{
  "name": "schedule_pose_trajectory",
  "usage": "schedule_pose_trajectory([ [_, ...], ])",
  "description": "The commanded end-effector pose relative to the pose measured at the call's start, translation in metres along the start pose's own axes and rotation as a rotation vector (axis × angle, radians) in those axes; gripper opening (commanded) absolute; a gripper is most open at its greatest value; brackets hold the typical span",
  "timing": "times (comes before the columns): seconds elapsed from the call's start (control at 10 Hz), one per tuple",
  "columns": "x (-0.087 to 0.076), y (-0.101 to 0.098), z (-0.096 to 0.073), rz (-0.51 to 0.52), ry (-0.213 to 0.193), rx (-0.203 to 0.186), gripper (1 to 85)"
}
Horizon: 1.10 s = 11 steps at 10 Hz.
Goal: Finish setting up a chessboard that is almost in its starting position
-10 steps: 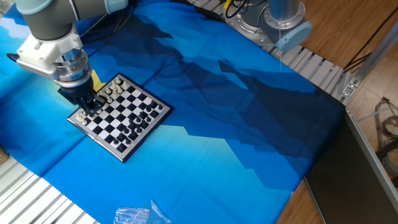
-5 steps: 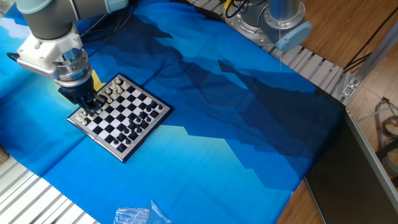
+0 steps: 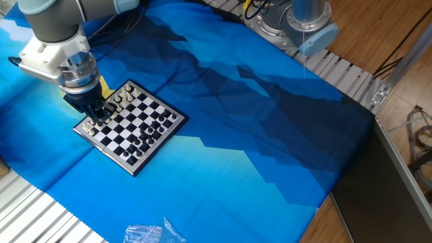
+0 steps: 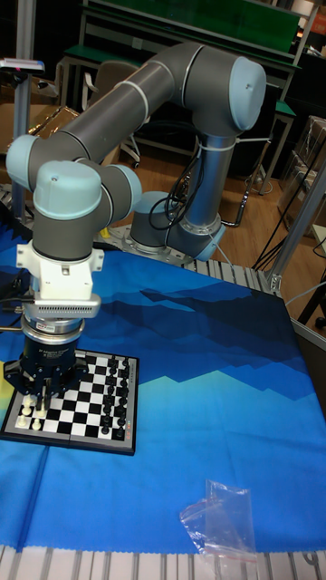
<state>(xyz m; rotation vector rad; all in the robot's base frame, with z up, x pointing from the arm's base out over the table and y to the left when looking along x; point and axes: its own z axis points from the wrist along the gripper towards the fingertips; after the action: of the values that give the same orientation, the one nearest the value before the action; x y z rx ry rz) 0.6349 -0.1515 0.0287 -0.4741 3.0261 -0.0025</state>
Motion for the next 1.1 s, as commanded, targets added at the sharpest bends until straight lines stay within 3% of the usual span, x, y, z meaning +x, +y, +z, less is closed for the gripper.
schedule_pose_trajectory([
  [0.0,-0.0034,0.0002,0.0,0.001,-0.015,-0.009,19.7],
  [1.0,-0.0087,0.0002,-0.0035,-0.004,-0.033,0.0,23.7],
])
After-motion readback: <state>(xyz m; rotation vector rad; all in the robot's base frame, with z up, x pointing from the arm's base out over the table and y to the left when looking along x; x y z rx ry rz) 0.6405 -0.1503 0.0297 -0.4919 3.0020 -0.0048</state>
